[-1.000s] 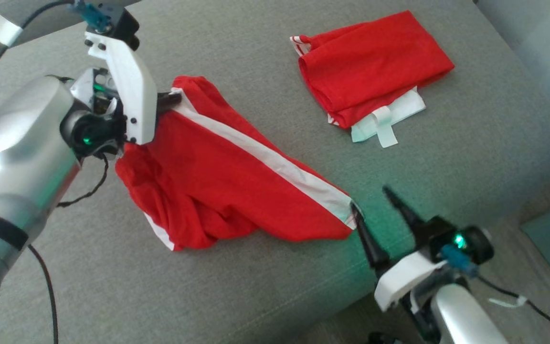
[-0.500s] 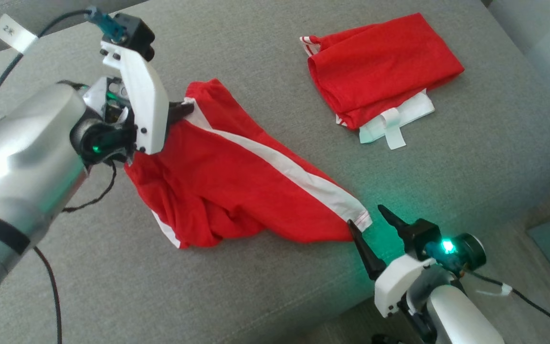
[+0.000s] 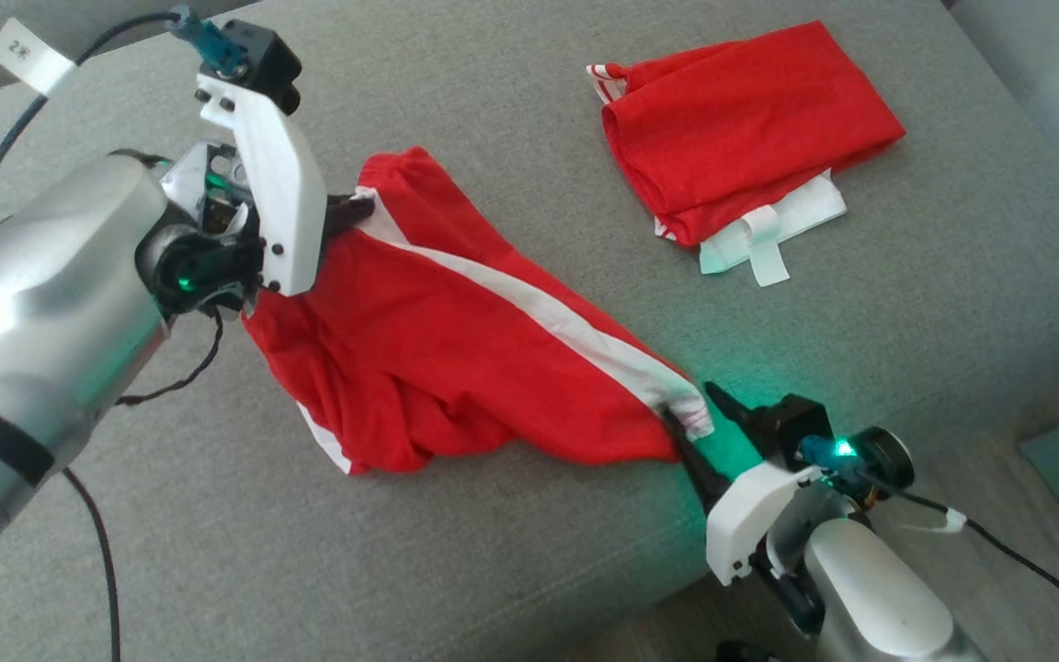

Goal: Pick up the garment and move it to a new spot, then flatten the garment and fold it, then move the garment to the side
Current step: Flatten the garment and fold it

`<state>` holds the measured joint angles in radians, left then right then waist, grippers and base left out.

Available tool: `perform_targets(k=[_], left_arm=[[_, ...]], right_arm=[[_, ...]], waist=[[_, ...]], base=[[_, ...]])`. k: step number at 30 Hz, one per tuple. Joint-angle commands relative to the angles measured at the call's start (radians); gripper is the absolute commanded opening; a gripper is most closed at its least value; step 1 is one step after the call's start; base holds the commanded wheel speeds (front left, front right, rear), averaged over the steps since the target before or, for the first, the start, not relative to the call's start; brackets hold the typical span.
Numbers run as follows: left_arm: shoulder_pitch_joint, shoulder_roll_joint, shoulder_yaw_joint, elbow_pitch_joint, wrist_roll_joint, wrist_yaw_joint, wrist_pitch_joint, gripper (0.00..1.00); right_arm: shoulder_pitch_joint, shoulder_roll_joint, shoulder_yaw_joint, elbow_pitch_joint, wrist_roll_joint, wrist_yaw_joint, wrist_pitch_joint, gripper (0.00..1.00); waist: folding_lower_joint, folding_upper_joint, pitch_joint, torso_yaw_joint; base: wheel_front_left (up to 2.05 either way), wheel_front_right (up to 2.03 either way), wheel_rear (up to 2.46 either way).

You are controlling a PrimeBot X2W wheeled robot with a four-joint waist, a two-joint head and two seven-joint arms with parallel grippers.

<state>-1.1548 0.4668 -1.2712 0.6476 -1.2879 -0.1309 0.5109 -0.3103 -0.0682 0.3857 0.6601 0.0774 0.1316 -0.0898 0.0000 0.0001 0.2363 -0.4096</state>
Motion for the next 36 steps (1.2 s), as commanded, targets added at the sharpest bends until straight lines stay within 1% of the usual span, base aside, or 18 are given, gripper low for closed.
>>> perform_targets(k=[1, 6, 10, 12, 13, 14, 16, 19, 22, 27, 32, 36], left_arm=[[-0.085, 0.032, 0.034, -0.015, -0.008, 0.0, -0.01, 0.0], [-0.081, 0.033, 0.025, -0.011, -0.02, 0.0, -0.026, 0.0], [-0.08, 0.028, 0.021, -0.009, -0.03, 0.0, -0.051, 0.0], [-0.082, 0.026, 0.023, -0.009, -0.038, 0.0, -0.07, 0.0], [-0.088, 0.027, 0.027, -0.012, -0.046, 0.0, -0.095, 0.0], [-0.088, 0.027, 0.027, -0.012, -0.046, 0.0, -0.095, 0.0], [-0.094, 0.029, 0.034, -0.016, -0.052, 0.0, -0.127, 0.0], [-0.108, 0.029, 0.056, -0.005, -0.057, 0.0, -0.199, 0.0], [-0.117, 0.013, 0.085, 0.009, -0.075, 0.0, -0.265, 0.0], [-0.128, -0.009, 0.116, 0.003, -0.103, 0.0, -0.338, 0.0], [-0.13, -0.026, 0.158, 0.008, -0.131, 0.0, -0.418, 0.0], [-0.108, -0.043, 0.198, 0.018, -0.162, 0.0, -0.484, 0.0]], right_arm=[[-0.029, 0.009, 0.026, -0.014, 0.016, -0.001, -0.018, 0.0], [-0.038, 0.003, 0.025, 0.001, 0.031, -0.001, -0.038, 0.0], [-0.041, -0.014, 0.007, -0.021, 0.045, -0.001, -0.055, 0.0], [-0.052, -0.036, -0.005, -0.047, 0.051, -0.001, -0.056, 0.0], [-0.072, -0.062, -0.017, -0.086, 0.059, -0.001, -0.049, 0.0], [-0.072, -0.062, -0.017, -0.086, 0.059, -0.001, -0.049, 0.0], [-0.105, -0.097, -0.03, -0.133, 0.063, -0.001, -0.037, 0.0], [-0.169, -0.151, -0.049, -0.207, 0.075, -0.001, -0.01, 0.0], [-0.245, -0.21, -0.054, -0.271, 0.078, -0.001, 0.021, 0.0], [-0.359, -0.282, -0.055, -0.315, 0.087, -0.001, 0.053, 0.0], [-0.423, -0.318, -0.06, -0.294, 0.066, -0.001, 0.069, 0.0], [-0.413, -0.325, -0.074, -0.28, 0.05, -0.001, 0.069, 0.0]], waist=[[0.0, -0.0001, -0.002, -0.001], [0.0, -0.0001, -0.018, 0.001], [0.0, -0.0001, -0.042, 0.02], [0.0, -0.0001, -0.058, 0.035], [0.0, -0.0001, -0.076, 0.053], [0.0, -0.0001, -0.076, 0.053], [0.0, -0.0001, -0.097, 0.073], [0.0, -0.0001, -0.133, 0.106], [0.0, -0.0001, -0.174, 0.146], [0.0, -0.0001, -0.235, 0.224], [0.0, -0.0001, -0.277, 0.305], [0.0, -0.0001, -0.31, 0.367]], base=[[0.0, 0.0, 0.0], [0.0, 0.0, 0.0], [0.0, 0.0, 0.0], [0.0, 0.0, 0.0], [0.0, 0.0, 0.0], [0.0, 0.0, 0.0], [0.0, 0.0, 0.0], [0.0, 0.0, 0.0], [0.0, 0.0, 0.0], [0.0, 0.0, 0.0], [0.0, 0.0, 0.0], [0.0, 0.0, 0.0]])
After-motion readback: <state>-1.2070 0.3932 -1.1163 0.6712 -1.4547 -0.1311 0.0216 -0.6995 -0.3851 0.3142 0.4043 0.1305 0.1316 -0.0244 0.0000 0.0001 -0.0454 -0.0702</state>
